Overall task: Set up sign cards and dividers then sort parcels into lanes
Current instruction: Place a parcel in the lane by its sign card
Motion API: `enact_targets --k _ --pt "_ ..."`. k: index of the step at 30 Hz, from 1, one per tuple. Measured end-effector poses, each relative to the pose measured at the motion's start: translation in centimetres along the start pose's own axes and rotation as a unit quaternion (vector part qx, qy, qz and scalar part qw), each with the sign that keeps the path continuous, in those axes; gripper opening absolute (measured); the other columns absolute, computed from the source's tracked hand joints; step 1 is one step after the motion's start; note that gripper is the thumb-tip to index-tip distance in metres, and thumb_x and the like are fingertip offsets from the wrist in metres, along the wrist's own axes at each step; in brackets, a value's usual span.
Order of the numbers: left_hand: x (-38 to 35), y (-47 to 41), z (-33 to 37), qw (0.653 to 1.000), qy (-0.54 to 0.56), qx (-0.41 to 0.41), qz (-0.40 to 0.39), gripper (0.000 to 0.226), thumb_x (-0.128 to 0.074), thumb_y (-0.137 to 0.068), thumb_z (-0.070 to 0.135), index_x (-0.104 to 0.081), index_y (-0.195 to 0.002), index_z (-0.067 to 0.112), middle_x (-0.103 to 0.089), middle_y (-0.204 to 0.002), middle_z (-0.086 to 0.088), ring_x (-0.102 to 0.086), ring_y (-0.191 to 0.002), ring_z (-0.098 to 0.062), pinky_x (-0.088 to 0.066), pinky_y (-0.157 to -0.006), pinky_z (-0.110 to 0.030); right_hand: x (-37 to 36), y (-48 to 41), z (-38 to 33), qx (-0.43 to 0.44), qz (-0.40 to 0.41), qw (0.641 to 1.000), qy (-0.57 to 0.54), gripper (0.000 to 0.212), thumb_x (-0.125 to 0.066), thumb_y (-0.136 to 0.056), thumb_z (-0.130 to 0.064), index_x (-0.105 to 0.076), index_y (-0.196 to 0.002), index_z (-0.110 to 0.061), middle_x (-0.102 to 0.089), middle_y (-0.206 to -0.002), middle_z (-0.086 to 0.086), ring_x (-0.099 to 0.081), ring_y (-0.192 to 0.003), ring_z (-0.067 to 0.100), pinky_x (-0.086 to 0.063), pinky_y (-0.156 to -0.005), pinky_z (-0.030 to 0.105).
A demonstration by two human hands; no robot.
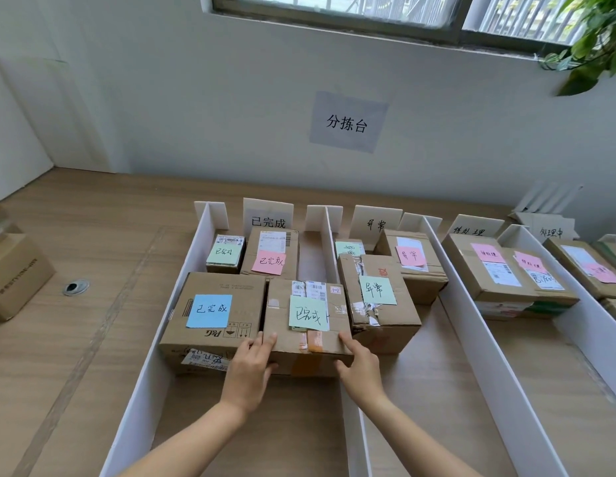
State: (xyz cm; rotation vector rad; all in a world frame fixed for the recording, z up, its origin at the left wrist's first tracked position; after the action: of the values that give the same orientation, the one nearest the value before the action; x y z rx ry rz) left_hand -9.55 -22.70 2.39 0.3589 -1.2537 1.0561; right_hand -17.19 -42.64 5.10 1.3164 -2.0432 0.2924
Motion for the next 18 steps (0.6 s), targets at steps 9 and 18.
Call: enact_targets --k 9,18 --pt "-0.9 0.1 0.3 0.995 -0.087 0.029 -0.032 0.069 -0.096 -0.036 0.023 -0.073 -0.099 0.009 -0.070 -0.083 -0.004 -0.061 -0.069 -0.025 -0.033 -0.071 -0.033 -2.0 -0.5 0.0 0.016 0.009 0.990 0.142 0.050 -0.047 -0.093 -0.003 -0.043 -0.142 -0.013 -0.052 -0.130 0.007 -0.047 -0.120 0.024 -0.037 -0.103 0.028" --pt "-2.6 0.3 0.2 0.987 -0.140 0.044 -0.059 0.076 -0.096 -0.026 0.013 -0.073 -0.098 0.008 -0.068 -0.081 -0.011 -0.057 -0.083 -0.031 -0.028 -0.072 -0.036 -3.1 -0.7 0.3 0.053 0.057 0.956 0.282 0.037 -0.061 -0.086 -0.012 -0.062 -0.122 -0.021 -0.067 -0.106 0.005 -0.054 -0.100 0.025 -0.049 -0.080 0.032"
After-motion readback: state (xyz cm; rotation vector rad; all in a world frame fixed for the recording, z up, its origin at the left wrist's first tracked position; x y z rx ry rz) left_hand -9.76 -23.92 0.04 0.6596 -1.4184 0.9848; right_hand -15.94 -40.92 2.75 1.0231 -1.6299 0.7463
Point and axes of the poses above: each hand's wrist, its own y-axis away from the middle knuckle, its own x-axis out of the back of the hand, z = x × y, the point moved 2 cm from there along -y, towards the middle knuckle
